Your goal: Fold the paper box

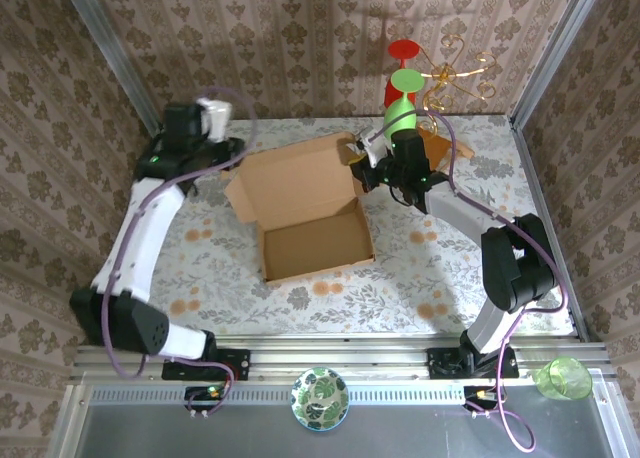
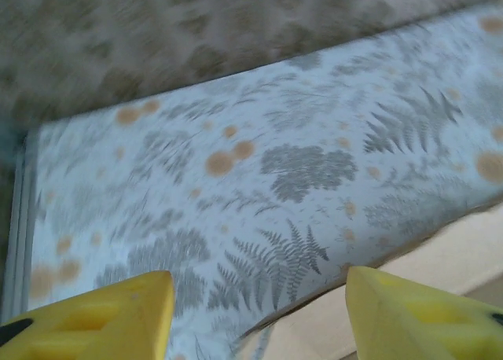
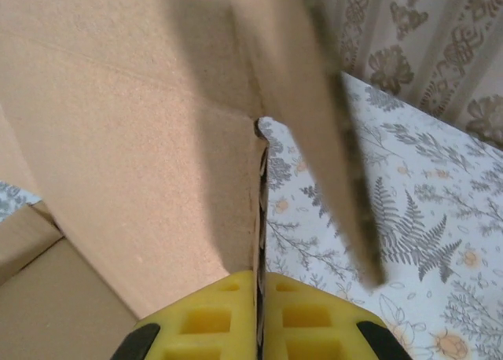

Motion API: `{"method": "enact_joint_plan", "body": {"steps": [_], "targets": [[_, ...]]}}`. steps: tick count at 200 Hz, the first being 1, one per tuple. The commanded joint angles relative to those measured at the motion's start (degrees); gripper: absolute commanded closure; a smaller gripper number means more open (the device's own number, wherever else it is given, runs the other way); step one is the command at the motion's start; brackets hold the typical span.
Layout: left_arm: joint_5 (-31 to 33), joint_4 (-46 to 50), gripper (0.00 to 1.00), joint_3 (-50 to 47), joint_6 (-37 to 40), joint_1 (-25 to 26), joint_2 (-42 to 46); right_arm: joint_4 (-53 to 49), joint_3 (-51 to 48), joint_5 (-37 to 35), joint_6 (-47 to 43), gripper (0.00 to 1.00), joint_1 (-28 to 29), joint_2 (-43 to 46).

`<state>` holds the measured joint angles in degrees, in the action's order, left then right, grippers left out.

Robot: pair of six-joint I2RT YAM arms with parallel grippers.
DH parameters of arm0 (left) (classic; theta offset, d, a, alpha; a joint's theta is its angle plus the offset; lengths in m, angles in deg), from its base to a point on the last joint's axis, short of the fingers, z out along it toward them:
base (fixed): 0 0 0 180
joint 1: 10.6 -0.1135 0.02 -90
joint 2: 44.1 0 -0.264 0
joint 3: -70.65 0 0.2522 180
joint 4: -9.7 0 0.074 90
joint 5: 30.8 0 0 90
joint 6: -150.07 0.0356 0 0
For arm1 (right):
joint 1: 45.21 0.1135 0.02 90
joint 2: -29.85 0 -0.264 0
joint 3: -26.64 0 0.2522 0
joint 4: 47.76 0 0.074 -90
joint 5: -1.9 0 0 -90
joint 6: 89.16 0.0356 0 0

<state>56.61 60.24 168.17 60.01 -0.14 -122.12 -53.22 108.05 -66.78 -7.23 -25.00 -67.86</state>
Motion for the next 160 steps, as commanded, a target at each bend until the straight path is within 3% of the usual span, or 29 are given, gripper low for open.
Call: {"method": "enact_joint_plan", "body": {"steps": [1,20,37,53,87,160], "targets": [[-5.6,0.0,0.40,-6.5,-19.2,-7.7,6.1,6.1,-2.0,-2.3,0.2,1.00,0.2,2.8],[-12.4,-0.9,0.42,-11.6,-29.0,-15.5,7.2,7.7,-3.6,-3.6,-0.2,1.00,0.2,3.4],[-15.5,-1.5,0.44,-13.3,-34.2,-17.6,5.9,9.3,-4.8,-4.9,0.0,1.00,0.3,3.5],[-16.2,-1.2,0.49,-13.9,-39.6,-17.7,3.8,10.9,-5.5,-5.8,0.7,1.00,0.3,3.5],[-21.0,-0.4,0.54,-16.4,-59.0,-18.0,-2.7,14.0,-6.6,-7.1,3.7,1.00,0.9,3.2],[-23.2,-19.8,0.52,-29.4,-93.4,-11.7,-1.4,21.1,-10.5,-15.0,10.3,1.00,4.0,2.1]]}}
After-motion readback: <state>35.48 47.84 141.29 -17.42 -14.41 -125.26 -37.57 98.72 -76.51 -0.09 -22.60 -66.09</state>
